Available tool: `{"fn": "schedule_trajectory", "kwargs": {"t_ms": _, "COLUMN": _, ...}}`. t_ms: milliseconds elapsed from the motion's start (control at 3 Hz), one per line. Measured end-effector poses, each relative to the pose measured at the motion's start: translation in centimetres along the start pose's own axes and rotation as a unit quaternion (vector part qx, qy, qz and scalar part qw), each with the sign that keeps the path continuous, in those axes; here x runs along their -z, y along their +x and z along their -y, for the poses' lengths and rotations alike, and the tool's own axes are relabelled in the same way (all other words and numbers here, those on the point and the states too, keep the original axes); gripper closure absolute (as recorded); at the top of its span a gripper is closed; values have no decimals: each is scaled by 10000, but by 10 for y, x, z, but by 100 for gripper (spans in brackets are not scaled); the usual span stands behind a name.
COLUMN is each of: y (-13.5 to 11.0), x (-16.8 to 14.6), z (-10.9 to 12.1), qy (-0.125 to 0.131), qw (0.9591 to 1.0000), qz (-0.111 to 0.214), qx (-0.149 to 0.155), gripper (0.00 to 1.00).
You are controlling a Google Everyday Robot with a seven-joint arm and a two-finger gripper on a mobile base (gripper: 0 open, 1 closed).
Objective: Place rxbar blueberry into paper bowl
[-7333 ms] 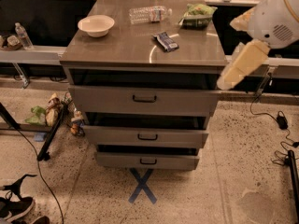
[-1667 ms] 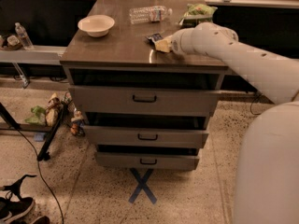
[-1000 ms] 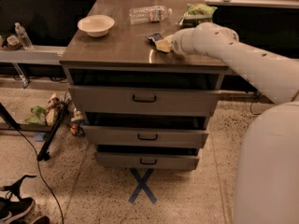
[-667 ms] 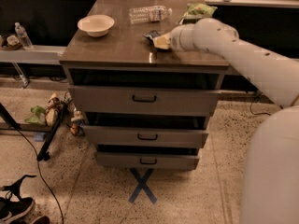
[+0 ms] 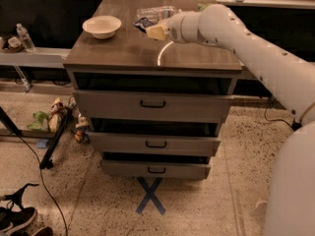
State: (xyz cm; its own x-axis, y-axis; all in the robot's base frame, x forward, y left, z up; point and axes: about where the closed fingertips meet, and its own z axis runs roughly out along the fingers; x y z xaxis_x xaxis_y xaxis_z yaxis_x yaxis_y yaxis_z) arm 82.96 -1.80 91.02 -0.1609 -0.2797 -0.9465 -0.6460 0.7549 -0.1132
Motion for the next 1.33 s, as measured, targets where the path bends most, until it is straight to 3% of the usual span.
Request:
{"fn": "schedule_trajectory", "kwargs": {"t_ms": 333, "y": -18, "x": -16, "z": -11, "qy": -289, "qw": 9992, "qz": 34, "qx": 270, "gripper": 100}}
{"fn": "schedule_trajectory", "kwargs": {"t_ms": 1000, "y": -84, "x": -50, "z": -28, "qy": -621, "qw": 9928, "qz": 273, "qx": 989, "gripper": 100}}
{"fn": "schedule_trajectory", "kwargs": {"t_ms": 1333, "y": -87, "x": -83, "z": -47, "qy": -798, "qw": 9912, "qz": 152, "qx": 1045, "gripper": 100}}
